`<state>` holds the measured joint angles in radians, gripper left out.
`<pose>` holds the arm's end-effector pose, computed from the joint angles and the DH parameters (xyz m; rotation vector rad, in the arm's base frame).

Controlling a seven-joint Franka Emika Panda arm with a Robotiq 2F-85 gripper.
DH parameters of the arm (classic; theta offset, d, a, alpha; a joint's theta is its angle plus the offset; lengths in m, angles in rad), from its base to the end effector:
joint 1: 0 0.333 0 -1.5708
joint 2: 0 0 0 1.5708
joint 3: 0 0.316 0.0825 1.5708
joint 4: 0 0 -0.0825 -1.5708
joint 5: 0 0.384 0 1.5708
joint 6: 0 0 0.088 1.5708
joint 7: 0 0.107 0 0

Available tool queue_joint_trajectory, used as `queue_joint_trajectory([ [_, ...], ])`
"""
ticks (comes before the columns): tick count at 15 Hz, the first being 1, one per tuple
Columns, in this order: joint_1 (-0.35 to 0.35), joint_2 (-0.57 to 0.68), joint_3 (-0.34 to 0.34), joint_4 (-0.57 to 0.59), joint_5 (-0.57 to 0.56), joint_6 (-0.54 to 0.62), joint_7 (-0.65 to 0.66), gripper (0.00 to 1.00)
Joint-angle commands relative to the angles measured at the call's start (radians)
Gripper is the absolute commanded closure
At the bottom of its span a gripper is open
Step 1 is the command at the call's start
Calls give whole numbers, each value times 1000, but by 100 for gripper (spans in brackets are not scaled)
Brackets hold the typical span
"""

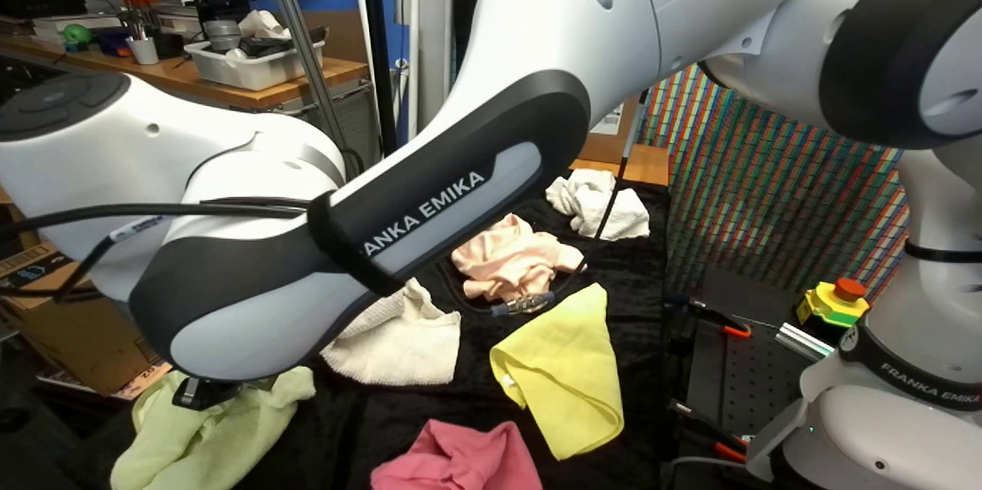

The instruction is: Pick up the clothes and toy from the table and stack them on each other.

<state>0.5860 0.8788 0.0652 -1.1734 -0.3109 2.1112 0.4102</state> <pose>0.6295 0.4432 0.2670 2.9208 0.5440 0.2455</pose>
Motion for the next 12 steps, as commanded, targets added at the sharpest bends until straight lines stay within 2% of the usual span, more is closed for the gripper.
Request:
queue_joint_trajectory([
  [1, 23, -77, -25, -23, -33, 11, 44, 92],
  [4, 31, -151, -43, -49, -64, 21, 101, 94],
  [8, 45, -285, -93, -139, -139, 49, 229, 94],
  [12, 44, -458, -151, -299, -225, 68, 381, 94],
])
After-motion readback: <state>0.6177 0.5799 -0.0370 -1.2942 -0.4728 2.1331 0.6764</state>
